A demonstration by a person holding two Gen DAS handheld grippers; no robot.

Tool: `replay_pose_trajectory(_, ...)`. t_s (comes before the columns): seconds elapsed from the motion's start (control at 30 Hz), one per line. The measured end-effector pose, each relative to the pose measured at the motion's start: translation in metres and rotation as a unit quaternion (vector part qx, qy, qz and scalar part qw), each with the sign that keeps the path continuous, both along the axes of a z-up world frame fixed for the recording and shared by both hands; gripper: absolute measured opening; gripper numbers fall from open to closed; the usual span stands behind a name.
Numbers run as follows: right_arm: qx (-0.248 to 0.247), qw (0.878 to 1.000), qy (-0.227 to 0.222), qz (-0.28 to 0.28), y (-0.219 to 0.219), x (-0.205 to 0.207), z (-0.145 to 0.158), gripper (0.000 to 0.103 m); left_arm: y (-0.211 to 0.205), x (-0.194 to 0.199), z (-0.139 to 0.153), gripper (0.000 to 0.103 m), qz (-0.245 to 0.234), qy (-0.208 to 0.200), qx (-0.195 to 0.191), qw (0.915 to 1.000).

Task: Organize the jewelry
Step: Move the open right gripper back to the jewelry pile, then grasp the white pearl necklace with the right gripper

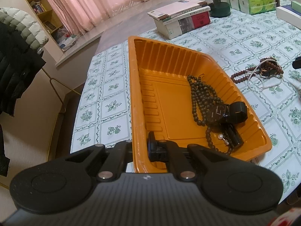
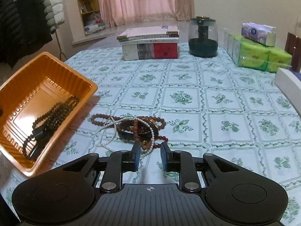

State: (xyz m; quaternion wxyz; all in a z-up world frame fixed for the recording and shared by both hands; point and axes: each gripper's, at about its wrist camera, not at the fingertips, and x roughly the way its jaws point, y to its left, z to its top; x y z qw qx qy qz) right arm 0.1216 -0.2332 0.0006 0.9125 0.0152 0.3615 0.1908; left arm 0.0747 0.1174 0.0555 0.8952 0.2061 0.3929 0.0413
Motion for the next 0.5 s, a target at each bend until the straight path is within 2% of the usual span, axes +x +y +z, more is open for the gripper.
replay_pose_trajectory(0.5,0.003,1.000,0.028,0.000,0.017,0.047,-0.032,0.023,-0.002,0.001,0.001,0.004,-0.001,0.004,0.005,1.0000)
